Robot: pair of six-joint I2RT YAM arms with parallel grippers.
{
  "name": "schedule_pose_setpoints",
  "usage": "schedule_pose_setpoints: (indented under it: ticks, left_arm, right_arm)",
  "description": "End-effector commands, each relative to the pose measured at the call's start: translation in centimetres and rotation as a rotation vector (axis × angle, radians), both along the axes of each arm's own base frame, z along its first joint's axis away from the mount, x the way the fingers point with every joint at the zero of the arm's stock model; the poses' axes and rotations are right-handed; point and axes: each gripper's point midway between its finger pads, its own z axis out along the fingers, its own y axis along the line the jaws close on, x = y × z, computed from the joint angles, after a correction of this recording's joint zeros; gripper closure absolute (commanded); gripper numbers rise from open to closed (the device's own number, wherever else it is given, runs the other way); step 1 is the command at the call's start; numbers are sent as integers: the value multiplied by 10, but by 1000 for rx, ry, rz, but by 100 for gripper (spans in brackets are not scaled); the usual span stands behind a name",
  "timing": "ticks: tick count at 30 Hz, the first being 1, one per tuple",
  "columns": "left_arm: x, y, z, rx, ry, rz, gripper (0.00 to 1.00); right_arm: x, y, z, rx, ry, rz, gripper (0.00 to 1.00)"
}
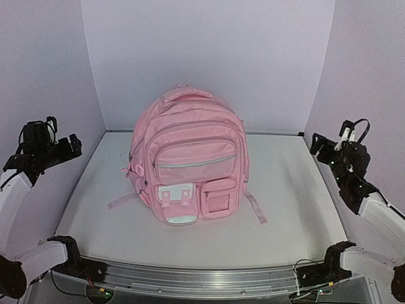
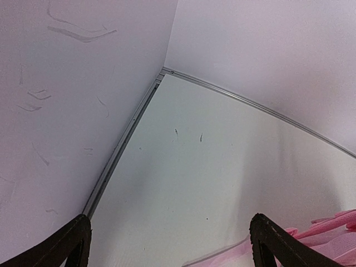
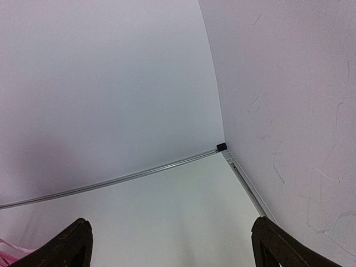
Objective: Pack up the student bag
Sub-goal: Reset both arms
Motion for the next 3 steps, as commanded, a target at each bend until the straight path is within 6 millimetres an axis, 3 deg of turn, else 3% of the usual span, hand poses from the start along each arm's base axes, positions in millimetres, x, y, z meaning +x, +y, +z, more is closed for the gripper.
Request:
schedule_pose_setpoints:
  ticks: [1, 3]
  left_arm:
    - [0, 0, 11, 2, -41, 2, 0]
    - [-1, -1, 12, 0, -46, 0, 0]
  right_arm:
    - [-4, -2, 27, 1, -93, -10, 2]
    - [-4, -2, 28, -1, -94, -12, 2]
